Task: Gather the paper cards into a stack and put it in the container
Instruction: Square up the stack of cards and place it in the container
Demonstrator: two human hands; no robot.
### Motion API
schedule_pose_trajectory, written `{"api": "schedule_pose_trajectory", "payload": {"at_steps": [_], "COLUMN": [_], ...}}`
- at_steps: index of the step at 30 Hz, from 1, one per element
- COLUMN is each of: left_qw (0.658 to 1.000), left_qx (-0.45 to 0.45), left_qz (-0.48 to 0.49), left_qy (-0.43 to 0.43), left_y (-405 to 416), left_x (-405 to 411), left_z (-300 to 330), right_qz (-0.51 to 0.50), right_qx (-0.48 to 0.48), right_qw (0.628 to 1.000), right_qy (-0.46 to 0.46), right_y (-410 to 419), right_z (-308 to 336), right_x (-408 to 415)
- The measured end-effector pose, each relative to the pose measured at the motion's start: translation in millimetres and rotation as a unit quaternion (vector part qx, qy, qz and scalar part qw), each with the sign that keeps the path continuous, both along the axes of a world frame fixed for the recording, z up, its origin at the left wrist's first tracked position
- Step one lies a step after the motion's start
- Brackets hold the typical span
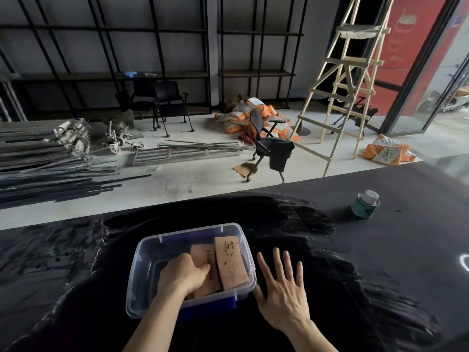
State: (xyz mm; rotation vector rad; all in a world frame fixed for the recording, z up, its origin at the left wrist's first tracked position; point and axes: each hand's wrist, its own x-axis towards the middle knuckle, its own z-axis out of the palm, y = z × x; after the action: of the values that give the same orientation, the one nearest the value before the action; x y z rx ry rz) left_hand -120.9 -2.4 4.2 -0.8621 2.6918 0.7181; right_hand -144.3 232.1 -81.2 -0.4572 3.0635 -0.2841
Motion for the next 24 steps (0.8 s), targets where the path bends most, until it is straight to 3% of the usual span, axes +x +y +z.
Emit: {"api": "schedule_pose_trajectory", "payload": {"at_steps": [24], "left_qw": [0.998], "left_qx": [0.039], "left_qz": [0.013], "left_qy": [0.055], "left_y": [1.7], "left_x": [9.9], "left_z": [-7.3], "right_qz": [-0.016], "right_qx": [-0.008], "right_qw": [1.0], "right_qy": [0.005], "right_y": [0.8], "right_z": [-4.8], "right_x": [1.0]}}
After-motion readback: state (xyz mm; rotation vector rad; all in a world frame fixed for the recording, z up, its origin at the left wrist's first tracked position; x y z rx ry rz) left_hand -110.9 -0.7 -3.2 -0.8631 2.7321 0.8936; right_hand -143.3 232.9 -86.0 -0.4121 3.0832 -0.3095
